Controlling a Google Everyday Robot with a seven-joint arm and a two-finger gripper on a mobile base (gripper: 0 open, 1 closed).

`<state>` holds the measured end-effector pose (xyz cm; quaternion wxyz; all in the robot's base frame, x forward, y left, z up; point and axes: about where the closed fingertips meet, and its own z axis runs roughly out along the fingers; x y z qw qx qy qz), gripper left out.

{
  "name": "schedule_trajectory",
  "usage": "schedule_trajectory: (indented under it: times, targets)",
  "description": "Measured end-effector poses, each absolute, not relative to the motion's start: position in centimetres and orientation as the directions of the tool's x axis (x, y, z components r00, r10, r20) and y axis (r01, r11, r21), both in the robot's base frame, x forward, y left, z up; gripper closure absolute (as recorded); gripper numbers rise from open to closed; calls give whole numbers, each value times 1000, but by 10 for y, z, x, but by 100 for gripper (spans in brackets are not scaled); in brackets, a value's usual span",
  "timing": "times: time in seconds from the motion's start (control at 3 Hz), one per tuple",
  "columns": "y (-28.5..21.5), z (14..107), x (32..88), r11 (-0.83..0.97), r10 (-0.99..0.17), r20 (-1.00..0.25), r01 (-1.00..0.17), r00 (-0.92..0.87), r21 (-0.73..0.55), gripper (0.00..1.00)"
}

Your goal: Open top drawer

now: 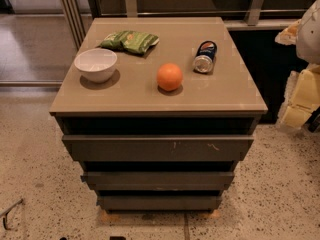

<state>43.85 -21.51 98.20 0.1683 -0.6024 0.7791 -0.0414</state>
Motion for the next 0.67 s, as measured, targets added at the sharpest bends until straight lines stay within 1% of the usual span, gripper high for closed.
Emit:
schedule_trajectory:
  times: [0.67]
  targets:
    - [-215,966,439,278,-945,-245,-924,-214,-263,0]
